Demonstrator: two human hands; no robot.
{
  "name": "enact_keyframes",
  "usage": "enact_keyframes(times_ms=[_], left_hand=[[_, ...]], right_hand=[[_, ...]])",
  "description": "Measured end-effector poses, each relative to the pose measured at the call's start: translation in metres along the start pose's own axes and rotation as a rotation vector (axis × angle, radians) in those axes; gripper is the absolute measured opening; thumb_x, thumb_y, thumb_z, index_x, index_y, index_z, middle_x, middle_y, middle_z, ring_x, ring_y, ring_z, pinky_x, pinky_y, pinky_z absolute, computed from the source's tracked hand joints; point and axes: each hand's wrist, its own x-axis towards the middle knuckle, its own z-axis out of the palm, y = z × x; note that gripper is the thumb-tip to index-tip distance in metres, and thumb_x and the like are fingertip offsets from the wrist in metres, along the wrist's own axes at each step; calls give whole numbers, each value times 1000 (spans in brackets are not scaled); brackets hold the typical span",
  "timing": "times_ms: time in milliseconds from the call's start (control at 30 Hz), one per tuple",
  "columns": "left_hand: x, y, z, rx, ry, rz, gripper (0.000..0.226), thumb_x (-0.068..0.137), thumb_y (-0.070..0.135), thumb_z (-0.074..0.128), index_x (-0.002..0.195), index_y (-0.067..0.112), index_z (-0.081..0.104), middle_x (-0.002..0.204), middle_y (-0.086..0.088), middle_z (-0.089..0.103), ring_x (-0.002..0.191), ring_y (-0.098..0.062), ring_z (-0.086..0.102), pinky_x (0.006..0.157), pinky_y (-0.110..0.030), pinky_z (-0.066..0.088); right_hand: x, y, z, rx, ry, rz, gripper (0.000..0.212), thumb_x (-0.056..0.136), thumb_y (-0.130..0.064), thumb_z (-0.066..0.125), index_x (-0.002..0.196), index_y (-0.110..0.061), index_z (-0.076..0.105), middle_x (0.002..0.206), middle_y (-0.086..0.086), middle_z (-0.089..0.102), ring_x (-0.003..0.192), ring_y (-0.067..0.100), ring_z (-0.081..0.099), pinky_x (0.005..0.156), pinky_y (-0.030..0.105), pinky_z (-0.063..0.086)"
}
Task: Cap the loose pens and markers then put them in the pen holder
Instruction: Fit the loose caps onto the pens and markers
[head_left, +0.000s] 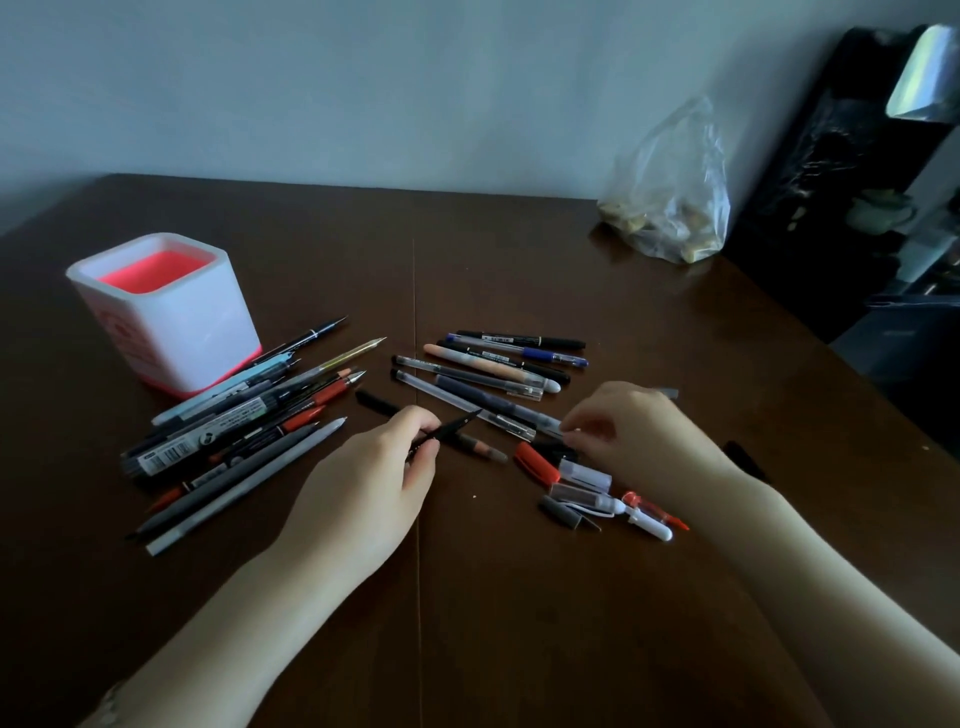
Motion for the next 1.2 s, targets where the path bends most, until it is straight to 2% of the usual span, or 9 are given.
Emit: enact_keyframes(times_ms=[133, 333, 433, 567, 733, 867, 1033, 1100, 1200], left_hand=[[1, -1, -1, -15, -8, -5, 25, 92, 23, 47, 116, 24, 53, 101, 7, 67, 87, -6, 62, 72, -25, 52], [1, -1, -2, -35, -6, -6, 27, 93, 22, 47, 120, 23, 52, 110, 7, 64, 97, -5, 60, 78, -18, 48], [0, -1, -5, -56, 13, 6, 28, 92, 23, 48, 120, 23, 52, 110, 8, 64, 99, -4, 59, 81, -18, 48], [0, -2, -5, -92, 52, 18, 27, 91, 22, 50, 117, 22, 55, 107, 7, 65, 96, -5, 59, 79, -17, 47], [1, -3, -6, -125, 97, 42, 25, 90, 21, 53, 114, 21, 59, 104, 9, 67, 96, -3, 60, 80, -12, 47], [0, -2, -10, -155, 134, 45, 26, 89, 22, 53, 114, 20, 60, 105, 7, 66, 94, -5, 61, 75, -17, 50], [0, 0, -10, -145, 109, 91, 23, 89, 19, 55, 111, 21, 63, 101, 9, 67, 88, -5, 62, 70, -13, 50], [0, -1, -9, -142, 98, 113, 23, 90, 20, 54, 111, 22, 63, 101, 10, 67, 87, -4, 61, 74, -11, 48], [-1, -2, -8, -129, 82, 138, 27, 88, 27, 49, 111, 23, 62, 98, 9, 67, 83, -5, 62, 73, -15, 50]], right_hand=[[10, -17, 4, -104, -162, 4, 27, 90, -32, 52, 114, -24, 61, 112, -2, 50, 99, 15, 53, 81, 28, 47], [23, -20, 0, -227, -296, 69, 27, 86, -29, 58, 110, -18, 61, 110, 3, 59, 96, 17, 58, 87, 34, 52], [20, -14, -5, -89, -185, 84, 26, 85, -29, 59, 110, -23, 61, 104, -3, 64, 88, 11, 59, 81, 29, 52], [9, -20, -7, 335, 179, -36, 29, 86, -22, 59, 114, -31, 58, 88, -8, 64, 73, 2, 57, 62, 14, 44], [14, -36, 16, 800, 277, -112, 27, 84, -11, 61, 96, -36, 61, 83, -7, 64, 75, 10, 63, 68, 20, 51], [10, -31, 22, 786, 245, -149, 39, 88, -8, 54, 97, -46, 56, 95, -15, 59, 85, -7, 57, 74, 9, 48], [2, -27, 16, 836, 275, -130, 27, 80, -9, 64, 89, -35, 63, 86, -13, 66, 76, -4, 63, 65, 7, 49], [2, -28, 16, 797, 266, -130, 25, 80, -10, 64, 88, -33, 64, 85, -13, 67, 73, -2, 63, 63, 9, 50], [2, -28, 16, 756, 232, -142, 28, 80, -8, 63, 88, -35, 63, 91, -16, 66, 84, 4, 65, 77, 21, 54]])
